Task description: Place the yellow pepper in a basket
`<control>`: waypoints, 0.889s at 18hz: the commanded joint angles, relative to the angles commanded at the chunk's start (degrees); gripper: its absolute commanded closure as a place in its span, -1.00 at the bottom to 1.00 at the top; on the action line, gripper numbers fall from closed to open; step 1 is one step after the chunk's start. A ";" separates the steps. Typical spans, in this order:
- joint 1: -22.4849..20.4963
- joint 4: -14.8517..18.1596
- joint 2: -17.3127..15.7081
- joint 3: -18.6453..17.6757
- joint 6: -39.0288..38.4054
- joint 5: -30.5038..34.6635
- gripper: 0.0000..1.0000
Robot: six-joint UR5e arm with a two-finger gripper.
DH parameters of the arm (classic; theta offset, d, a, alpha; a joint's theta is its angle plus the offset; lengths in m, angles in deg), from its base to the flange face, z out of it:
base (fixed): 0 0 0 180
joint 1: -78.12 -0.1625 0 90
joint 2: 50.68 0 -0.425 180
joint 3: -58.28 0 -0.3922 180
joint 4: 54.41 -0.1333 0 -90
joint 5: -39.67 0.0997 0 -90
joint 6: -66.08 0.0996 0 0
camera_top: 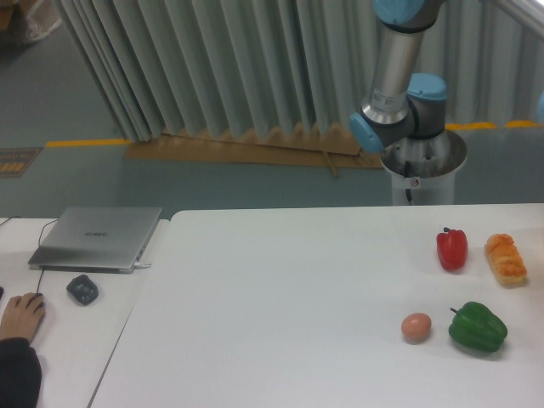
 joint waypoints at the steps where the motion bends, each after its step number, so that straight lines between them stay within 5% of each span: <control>1: 0.53 0.97 -0.53 0.00 -1.32 -0.17 -1.00; 12: 7.65 4.58 -5.28 -4.39 -8.36 -7.03 -1.00; 16: 9.41 12.38 -7.73 -3.96 -8.63 -7.29 -1.00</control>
